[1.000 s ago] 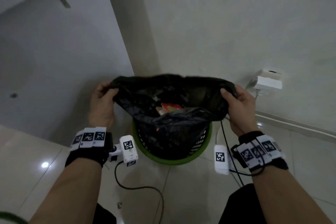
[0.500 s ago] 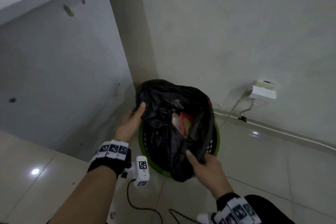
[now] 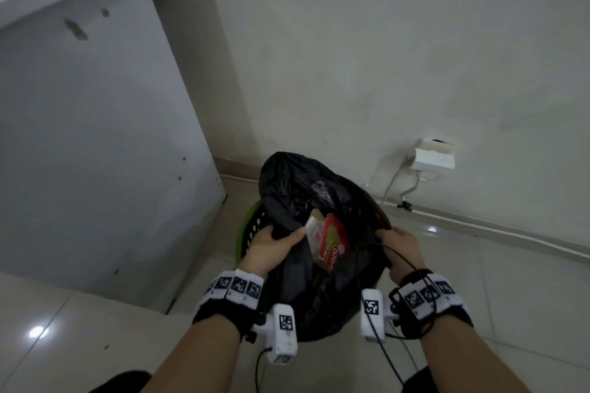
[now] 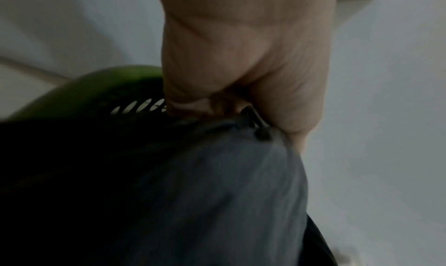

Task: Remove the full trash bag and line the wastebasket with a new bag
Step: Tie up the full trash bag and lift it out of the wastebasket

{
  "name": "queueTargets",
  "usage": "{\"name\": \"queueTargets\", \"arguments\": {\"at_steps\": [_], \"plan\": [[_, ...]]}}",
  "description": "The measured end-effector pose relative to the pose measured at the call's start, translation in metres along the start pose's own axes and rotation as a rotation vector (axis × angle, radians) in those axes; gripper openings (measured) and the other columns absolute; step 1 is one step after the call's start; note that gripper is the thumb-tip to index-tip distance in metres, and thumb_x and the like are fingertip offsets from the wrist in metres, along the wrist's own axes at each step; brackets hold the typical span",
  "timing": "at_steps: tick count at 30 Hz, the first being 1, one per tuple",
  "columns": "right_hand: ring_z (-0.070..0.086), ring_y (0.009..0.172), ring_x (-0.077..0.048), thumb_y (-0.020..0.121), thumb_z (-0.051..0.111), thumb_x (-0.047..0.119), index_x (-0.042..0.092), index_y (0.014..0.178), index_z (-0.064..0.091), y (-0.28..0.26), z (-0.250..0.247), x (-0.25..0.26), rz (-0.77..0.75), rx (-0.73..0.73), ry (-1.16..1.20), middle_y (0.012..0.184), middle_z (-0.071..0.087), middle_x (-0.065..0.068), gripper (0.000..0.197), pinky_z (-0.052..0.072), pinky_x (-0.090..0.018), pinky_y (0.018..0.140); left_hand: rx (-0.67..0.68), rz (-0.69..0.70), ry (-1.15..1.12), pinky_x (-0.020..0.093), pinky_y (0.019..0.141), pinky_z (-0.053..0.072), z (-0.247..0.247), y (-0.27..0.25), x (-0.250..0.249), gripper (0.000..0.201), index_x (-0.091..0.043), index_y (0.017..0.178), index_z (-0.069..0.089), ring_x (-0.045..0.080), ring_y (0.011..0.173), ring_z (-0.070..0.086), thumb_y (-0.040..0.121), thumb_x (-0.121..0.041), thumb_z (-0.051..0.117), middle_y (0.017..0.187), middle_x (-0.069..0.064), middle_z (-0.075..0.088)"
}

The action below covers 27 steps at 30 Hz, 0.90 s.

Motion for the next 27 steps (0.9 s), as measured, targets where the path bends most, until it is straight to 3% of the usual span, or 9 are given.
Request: {"name": "queueTargets", "arguments": {"at_steps": [2, 4, 6, 9, 11, 14, 20, 24, 27], "plan": [[0.066, 0.082, -0.035, 0.082, 0.054, -0.007, 0.001, 0.098, 0.066, -0.011, -0.005, 0.015, -0.029, 0.038, 0.121, 0.089, 0.069, -0.022, 0.022, 0.055, -0.045, 0.079, -0.096, 0.035, -0.071, 0.041, 0.088, 0.056, -0.008, 0.002, -0.006, 0.006, -0.019, 0.091, 0.071, 0.025, 0.089, 0.068, 0.086, -0.02, 0.07, 0.106, 0.01, 0.074], [0.069, 0.082, -0.037, 0.08, 0.053, -0.012, 0.003, 0.1, 0.066, -0.017, -0.017, 0.04, -0.102, 0.043, 0.228, 0.09, 0.07, -0.021, 0.027, 0.058, -0.046, 0.08, -0.21, 0.102, -0.217, 0.036, 0.073, 0.059, -0.03, -0.001, -0.023, 0.018, -0.017, 0.095, 0.069, 0.027, 0.081, 0.069, 0.085, -0.003, 0.062, 0.099, 0.016, 0.073], [0.071, 0.077, -0.033, 0.081, 0.061, -0.009, 0.005, 0.094, 0.068, -0.021, -0.032, 0.065, -0.204, -0.003, 0.307, 0.082, 0.073, -0.015, 0.021, 0.062, -0.038, 0.07, -0.269, 0.181, -0.415, 0.027, 0.064, 0.058, -0.063, -0.01, -0.049, 0.024, -0.011, 0.108, 0.067, 0.025, 0.08, 0.069, 0.087, -0.002, 0.059, 0.099, 0.014, 0.072], [0.074, 0.079, -0.026, 0.081, 0.078, 0.011, 0.007, 0.095, 0.072, -0.034, -0.034, 0.087, -0.333, 0.11, 0.126, 0.08, 0.077, -0.007, 0.015, 0.062, -0.034, 0.07, -0.132, 0.245, -0.542, 0.035, 0.081, 0.059, -0.108, -0.024, -0.089, 0.033, -0.003, 0.121, 0.064, 0.028, 0.099, 0.07, 0.092, -0.017, 0.063, 0.113, 0.016, 0.071], [0.072, 0.086, -0.028, 0.082, 0.076, 0.015, 0.013, 0.093, 0.074, -0.041, -0.034, 0.099, -0.499, 0.08, -0.222, 0.087, 0.076, -0.008, 0.011, 0.059, -0.04, 0.081, -0.229, 0.39, -0.371, 0.034, 0.08, 0.058, -0.13, -0.03, -0.112, 0.014, -0.016, 0.104, 0.07, 0.027, 0.089, 0.069, 0.09, -0.012, 0.065, 0.096, 0.007, 0.076], [0.069, 0.08, -0.031, 0.084, 0.061, 0.01, 0.021, 0.09, 0.071, -0.044, -0.051, 0.129, -0.748, -0.154, -0.305, 0.084, 0.072, -0.007, 0.016, 0.058, -0.045, 0.076, -0.488, 0.695, -0.074, 0.018, 0.066, 0.048, -0.157, -0.05, -0.137, 0.035, -0.032, 0.071, 0.062, 0.004, 0.066, 0.057, 0.087, 0.0, 0.063, 0.067, -0.006, 0.062], [0.063, 0.044, -0.021, 0.084, 0.056, 0.004, 0.015, 0.084, 0.07, -0.062, -0.072, 0.163, -0.773, -0.198, -0.455, 0.065, 0.069, -0.01, 0.018, 0.058, -0.036, 0.044, -0.532, 0.7, 0.164, 0.013, 0.047, 0.037, -0.19, -0.061, -0.138, 0.015, -0.008, 0.076, 0.058, 0.017, 0.061, 0.047, 0.086, -0.008, 0.069, 0.067, 0.009, 0.054], [0.061, 0.036, -0.014, 0.086, 0.062, 0.01, 0.005, 0.078, 0.071, -0.074, -0.091, 0.198, -0.751, -0.238, -0.352, 0.055, 0.066, -0.012, 0.013, 0.056, -0.031, 0.041, -0.574, 0.76, -0.26, 0.02, 0.052, 0.042, -0.194, -0.079, -0.156, 0.025, -0.022, 0.066, 0.05, 0.004, 0.054, 0.051, 0.086, -0.014, 0.063, 0.059, -0.007, 0.053], [0.066, 0.039, -0.023, 0.089, 0.068, 0.03, 0.006, 0.065, 0.066, -0.088, -0.078, 0.203, -0.616, -0.084, -0.65, 0.05, 0.066, -0.014, 0.034, 0.055, -0.028, 0.043, -0.515, 0.861, -0.142, 0.021, 0.062, 0.043, -0.167, -0.082, -0.17, 0.022, -0.026, 0.07, 0.053, 0.006, 0.063, 0.053, 0.085, -0.016, 0.065, 0.071, -0.003, 0.055]]}}
Point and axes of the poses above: each hand's wrist, its own y-axis towards the middle knuckle, its own z-axis out of the palm, x = y × z, the point moved 1 cm from there along y, towards the middle knuckle
